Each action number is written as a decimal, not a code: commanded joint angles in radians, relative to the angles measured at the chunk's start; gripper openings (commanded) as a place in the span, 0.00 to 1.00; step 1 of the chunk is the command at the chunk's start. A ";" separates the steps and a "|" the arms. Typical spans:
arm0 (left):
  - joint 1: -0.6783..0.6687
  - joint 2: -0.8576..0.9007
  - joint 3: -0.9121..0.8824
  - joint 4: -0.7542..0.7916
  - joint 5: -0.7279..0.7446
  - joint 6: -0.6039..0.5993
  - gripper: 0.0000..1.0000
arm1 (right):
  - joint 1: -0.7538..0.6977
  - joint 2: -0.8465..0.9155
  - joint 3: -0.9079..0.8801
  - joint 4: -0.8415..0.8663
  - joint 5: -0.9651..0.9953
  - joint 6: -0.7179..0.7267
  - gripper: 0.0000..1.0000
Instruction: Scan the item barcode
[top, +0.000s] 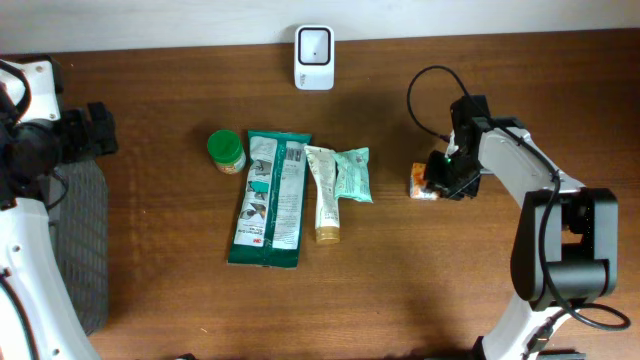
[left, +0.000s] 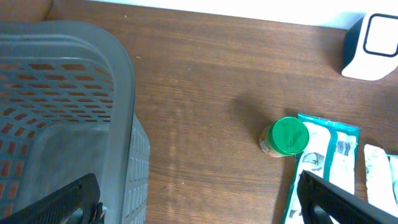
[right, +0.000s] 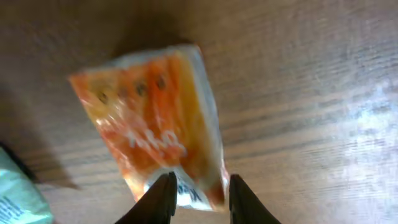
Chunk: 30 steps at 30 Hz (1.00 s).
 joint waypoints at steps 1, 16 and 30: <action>0.003 -0.011 0.008 0.002 0.011 0.013 0.99 | -0.003 0.018 -0.032 0.057 -0.014 0.020 0.20; 0.003 -0.011 0.008 0.002 0.011 0.013 0.99 | -0.075 -0.052 -0.072 0.087 -1.263 -0.510 0.04; 0.003 -0.011 0.008 0.002 0.011 0.013 0.99 | -0.075 -0.404 0.143 0.126 -1.366 -0.066 0.04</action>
